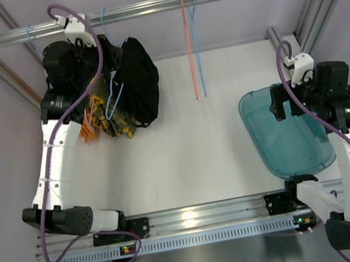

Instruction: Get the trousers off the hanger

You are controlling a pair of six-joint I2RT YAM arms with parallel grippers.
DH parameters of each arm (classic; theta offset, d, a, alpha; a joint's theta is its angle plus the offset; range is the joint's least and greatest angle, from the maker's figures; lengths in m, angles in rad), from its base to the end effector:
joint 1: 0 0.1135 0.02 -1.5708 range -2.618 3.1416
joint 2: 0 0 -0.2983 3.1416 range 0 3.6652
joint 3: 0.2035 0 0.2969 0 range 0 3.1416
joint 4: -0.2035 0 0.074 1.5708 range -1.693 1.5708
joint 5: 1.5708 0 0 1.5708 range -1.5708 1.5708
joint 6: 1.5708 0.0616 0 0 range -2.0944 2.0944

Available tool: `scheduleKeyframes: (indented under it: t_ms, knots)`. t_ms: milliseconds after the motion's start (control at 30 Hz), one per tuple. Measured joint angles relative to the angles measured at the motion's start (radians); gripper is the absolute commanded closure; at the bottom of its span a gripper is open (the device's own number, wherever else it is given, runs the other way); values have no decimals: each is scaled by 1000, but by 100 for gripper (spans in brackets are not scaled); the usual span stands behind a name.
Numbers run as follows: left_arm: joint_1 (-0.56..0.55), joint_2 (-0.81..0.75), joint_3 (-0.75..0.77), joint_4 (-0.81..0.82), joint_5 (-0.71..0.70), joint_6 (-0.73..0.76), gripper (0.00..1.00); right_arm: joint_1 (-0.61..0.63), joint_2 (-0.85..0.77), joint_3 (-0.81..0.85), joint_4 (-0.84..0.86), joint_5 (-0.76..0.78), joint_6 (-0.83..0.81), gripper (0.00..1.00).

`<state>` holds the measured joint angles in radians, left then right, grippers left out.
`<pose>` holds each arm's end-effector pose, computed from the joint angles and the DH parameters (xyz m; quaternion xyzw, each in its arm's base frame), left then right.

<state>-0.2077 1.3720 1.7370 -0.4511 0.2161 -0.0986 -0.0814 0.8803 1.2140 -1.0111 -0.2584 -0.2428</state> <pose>0.3348 -0.0841 0.5542 0.1127 0.7275 -0.1811 0.6521 0.1898 0.0003 0.4117 -0.1276 0.8870 0.0455 0.4415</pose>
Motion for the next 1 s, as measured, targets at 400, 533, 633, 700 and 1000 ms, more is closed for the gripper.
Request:
scheduleKeyframes:
  t_ms: [400,533,633,700,1000]
  knots:
    - [-76,114,0,43,-208,22,47,-20,5,6,0,-5,3,1]
    - [-76,122,0,57,-233,22,53,-20,10,6,0,-5,3,0]
    - [-76,127,0,77,-241,19,64,-20,11,6,0,-5,3,0]
    - [-76,130,0,93,-241,15,76,-20,11,6,0,-5,3,1]
    - [-77,158,20,115,-238,7,100,-20,8,5,0,-4,3,1]
